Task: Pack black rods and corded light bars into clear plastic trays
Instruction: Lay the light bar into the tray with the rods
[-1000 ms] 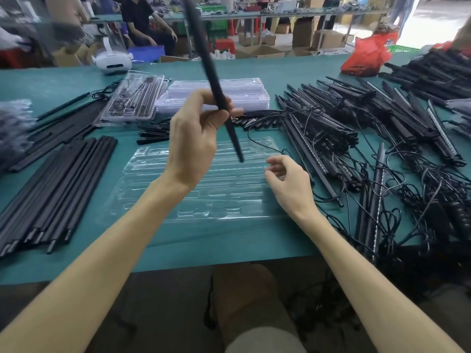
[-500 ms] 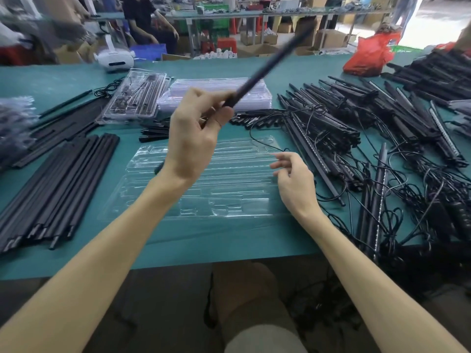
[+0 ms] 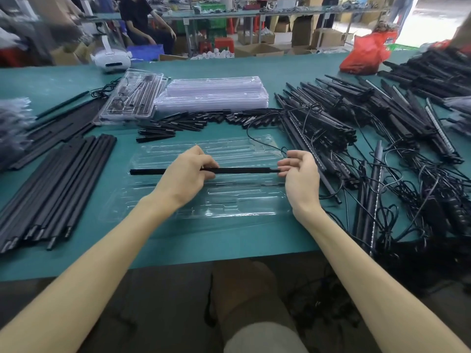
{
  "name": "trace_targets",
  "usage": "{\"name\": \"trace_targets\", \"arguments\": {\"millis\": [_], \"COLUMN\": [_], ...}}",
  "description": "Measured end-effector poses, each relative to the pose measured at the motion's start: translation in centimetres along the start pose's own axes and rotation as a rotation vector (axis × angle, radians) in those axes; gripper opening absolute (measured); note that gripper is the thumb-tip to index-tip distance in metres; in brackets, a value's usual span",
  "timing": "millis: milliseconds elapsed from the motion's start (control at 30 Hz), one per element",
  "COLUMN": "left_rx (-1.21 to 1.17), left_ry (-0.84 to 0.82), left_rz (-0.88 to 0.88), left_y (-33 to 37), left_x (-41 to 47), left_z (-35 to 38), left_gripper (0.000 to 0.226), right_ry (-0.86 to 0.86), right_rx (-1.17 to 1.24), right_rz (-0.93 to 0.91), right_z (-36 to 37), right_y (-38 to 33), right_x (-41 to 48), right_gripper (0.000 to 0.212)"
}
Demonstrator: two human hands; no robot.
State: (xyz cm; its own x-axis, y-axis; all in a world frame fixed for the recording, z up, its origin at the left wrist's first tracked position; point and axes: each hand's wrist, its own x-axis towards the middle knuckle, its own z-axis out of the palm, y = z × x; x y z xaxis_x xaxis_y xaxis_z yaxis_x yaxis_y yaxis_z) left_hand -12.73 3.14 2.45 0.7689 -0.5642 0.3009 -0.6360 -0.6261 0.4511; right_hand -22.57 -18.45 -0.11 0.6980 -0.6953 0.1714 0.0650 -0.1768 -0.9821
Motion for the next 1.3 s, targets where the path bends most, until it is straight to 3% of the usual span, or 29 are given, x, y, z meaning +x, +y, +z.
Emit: {"name": "trace_targets", "arguments": {"millis": [600,833,1033,1300], "left_rx": [0.053,0.045,-0.121,0.080], "left_ry": [0.117,0.079,0.092,0.140], "left_rz": [0.107,0.091,0.007,0.150], "left_y": [-1.4,-1.4,-1.5,-1.6], "left_x": [-1.2,-1.1,-0.5,-0.1], "left_z": [1.7,1.7,1.4,2.1], "left_gripper": [0.017,0.018,0.011,0.002], "right_ry": [0.033,-0.237,-0.217,-0.358], "right_rx": [0.024,-0.483,-0.670,-1.164], "right_rz": [-0.007,-0.258,-0.405,-0.556], "right_z": [-0.1,0.9,0.9,1.5], "right_y": [-0.1,0.6,0.2,-1.2], "right_x": [-0.2,-1.0,-1.5,-0.8], "right_gripper": [0.042,0.037,0.032,0.026]}}
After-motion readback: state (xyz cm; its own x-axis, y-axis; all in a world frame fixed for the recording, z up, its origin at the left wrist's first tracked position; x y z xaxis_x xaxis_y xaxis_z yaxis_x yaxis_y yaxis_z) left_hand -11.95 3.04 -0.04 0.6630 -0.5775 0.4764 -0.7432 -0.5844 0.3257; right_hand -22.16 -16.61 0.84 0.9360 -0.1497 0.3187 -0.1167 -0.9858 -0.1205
